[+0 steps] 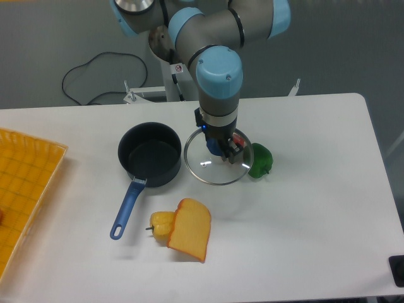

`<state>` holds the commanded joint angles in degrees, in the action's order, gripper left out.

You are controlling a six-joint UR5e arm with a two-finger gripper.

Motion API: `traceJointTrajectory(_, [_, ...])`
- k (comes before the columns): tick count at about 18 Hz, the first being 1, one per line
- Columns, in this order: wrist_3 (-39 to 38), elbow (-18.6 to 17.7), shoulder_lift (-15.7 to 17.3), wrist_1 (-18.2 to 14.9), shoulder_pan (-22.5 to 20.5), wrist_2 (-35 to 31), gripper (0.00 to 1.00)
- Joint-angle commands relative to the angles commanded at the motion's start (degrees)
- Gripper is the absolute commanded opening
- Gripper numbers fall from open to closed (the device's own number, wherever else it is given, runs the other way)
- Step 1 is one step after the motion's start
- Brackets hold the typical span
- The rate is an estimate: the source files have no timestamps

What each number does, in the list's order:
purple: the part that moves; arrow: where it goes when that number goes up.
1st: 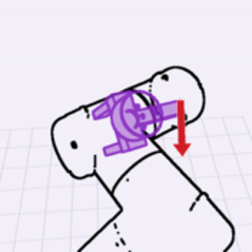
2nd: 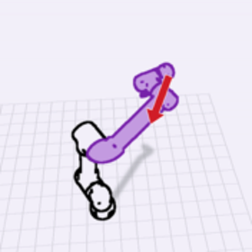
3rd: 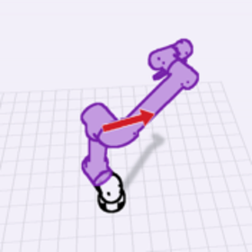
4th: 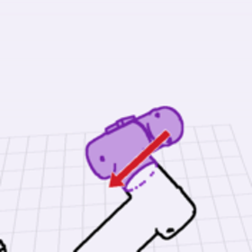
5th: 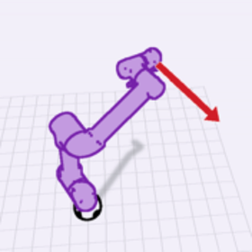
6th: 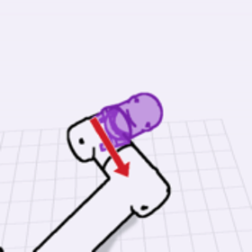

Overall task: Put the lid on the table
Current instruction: 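Carry the held glass lid away from the saucepan, sliding it across the table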

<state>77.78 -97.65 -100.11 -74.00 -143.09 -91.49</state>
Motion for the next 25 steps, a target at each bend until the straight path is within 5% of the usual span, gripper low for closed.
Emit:
traceJointTrajectory(16, [-0.18,2.46,-0.88,0.79,-1.23,0.17,0.42])
traceJointTrajectory(25, [-1.05,6.15,-5.36,2.89,-2.55,-0.09,0.42])
